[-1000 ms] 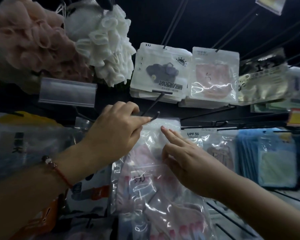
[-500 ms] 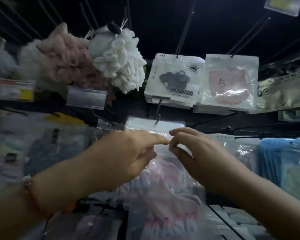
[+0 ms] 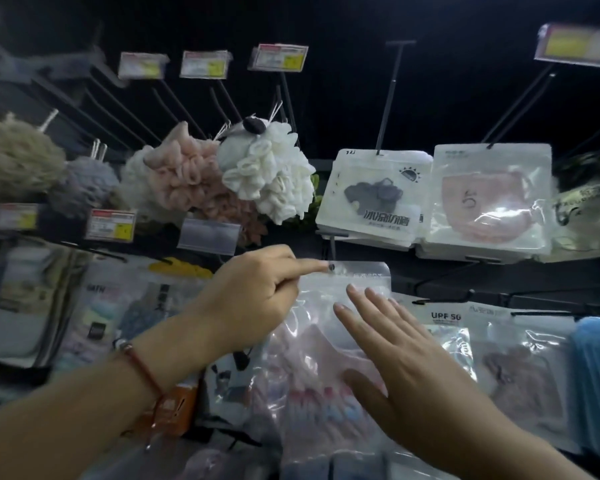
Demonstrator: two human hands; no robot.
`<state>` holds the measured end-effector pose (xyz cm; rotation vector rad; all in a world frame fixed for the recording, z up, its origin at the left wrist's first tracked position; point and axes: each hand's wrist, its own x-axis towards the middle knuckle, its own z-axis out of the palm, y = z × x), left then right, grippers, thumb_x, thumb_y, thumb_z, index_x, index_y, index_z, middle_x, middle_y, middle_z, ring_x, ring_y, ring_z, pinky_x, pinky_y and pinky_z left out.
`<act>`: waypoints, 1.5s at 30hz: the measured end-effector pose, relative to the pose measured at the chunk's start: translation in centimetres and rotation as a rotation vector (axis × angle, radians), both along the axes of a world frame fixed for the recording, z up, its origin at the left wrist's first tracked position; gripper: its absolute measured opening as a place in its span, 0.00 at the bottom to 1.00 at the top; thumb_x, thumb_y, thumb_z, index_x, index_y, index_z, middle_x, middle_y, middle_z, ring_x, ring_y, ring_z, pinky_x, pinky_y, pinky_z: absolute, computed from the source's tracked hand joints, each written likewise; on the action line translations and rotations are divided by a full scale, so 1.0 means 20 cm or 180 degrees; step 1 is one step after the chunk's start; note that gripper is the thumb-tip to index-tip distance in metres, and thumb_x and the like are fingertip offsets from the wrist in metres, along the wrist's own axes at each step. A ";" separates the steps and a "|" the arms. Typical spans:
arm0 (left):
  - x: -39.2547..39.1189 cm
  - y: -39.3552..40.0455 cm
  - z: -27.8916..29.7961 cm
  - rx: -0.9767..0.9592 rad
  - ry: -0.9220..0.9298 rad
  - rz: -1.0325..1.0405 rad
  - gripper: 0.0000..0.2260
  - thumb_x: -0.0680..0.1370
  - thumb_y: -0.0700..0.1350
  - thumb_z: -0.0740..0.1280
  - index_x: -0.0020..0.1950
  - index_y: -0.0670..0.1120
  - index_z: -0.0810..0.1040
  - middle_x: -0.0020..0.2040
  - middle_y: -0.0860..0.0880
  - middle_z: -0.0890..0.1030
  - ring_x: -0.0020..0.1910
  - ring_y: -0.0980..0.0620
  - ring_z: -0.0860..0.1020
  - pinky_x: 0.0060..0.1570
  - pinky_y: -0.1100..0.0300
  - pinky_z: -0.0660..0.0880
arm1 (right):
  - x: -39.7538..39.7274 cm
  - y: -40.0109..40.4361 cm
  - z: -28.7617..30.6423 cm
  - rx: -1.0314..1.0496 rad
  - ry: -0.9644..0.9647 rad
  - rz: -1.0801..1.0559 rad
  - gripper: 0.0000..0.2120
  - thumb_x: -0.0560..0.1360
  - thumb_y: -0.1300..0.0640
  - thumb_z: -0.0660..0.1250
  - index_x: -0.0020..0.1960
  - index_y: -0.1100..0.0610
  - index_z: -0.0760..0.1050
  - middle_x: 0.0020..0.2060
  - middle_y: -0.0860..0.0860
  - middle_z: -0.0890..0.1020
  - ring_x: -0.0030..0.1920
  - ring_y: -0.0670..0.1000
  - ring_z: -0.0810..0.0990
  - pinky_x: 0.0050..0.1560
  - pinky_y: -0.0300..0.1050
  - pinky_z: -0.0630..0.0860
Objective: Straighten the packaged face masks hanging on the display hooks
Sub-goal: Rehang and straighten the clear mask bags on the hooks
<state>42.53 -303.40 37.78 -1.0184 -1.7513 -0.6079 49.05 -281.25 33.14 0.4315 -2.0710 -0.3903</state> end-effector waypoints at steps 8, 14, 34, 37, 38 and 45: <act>-0.07 0.07 0.09 0.0059 -0.0402 -0.0034 0.19 0.80 0.39 0.61 0.62 0.61 0.81 0.39 0.54 0.75 0.35 0.56 0.75 0.36 0.57 0.74 | -0.09 0.00 0.02 -0.0295 -0.0436 -0.0055 0.32 0.78 0.37 0.52 0.78 0.48 0.57 0.79 0.49 0.53 0.77 0.51 0.49 0.76 0.51 0.51; -0.09 0.06 0.07 0.0211 -0.0529 -0.0140 0.20 0.80 0.39 0.61 0.60 0.61 0.82 0.39 0.56 0.76 0.31 0.53 0.74 0.32 0.58 0.73 | -0.09 0.01 0.02 -0.0297 -0.0611 0.0122 0.33 0.80 0.36 0.46 0.77 0.41 0.32 0.73 0.40 0.27 0.70 0.40 0.22 0.67 0.38 0.24; -0.17 -0.28 -0.49 -0.0564 -0.0979 0.0991 0.27 0.80 0.66 0.50 0.79 0.64 0.53 0.80 0.61 0.50 0.78 0.58 0.51 0.73 0.58 0.54 | -0.10 -0.27 -0.37 -0.0149 -0.0658 0.0519 0.27 0.73 0.46 0.62 0.71 0.53 0.72 0.73 0.53 0.69 0.75 0.56 0.64 0.75 0.52 0.59; -0.18 -0.52 -0.77 -0.1152 -0.1739 0.1342 0.29 0.77 0.70 0.54 0.77 0.67 0.54 0.78 0.65 0.52 0.76 0.60 0.55 0.71 0.62 0.57 | -0.11 -0.41 -0.55 0.0145 -0.0871 0.0632 0.28 0.69 0.45 0.65 0.66 0.54 0.76 0.69 0.55 0.74 0.72 0.59 0.69 0.72 0.53 0.58; -0.18 -0.59 -0.85 -0.1347 -0.2084 0.1356 0.28 0.77 0.69 0.58 0.76 0.70 0.54 0.76 0.67 0.51 0.76 0.61 0.54 0.71 0.63 0.57 | -0.12 -0.46 -0.59 0.0223 -0.1033 0.0556 0.29 0.67 0.43 0.65 0.66 0.54 0.76 0.68 0.54 0.76 0.71 0.58 0.71 0.72 0.53 0.60; -0.28 -0.76 -1.11 -0.1682 -0.1824 0.1529 0.22 0.78 0.56 0.59 0.73 0.62 0.68 0.70 0.61 0.71 0.70 0.54 0.69 0.68 0.55 0.65 | -0.25 -0.73 -0.72 0.0285 -0.2101 -0.0322 0.34 0.77 0.58 0.62 0.78 0.52 0.49 0.76 0.53 0.60 0.73 0.56 0.63 0.71 0.50 0.61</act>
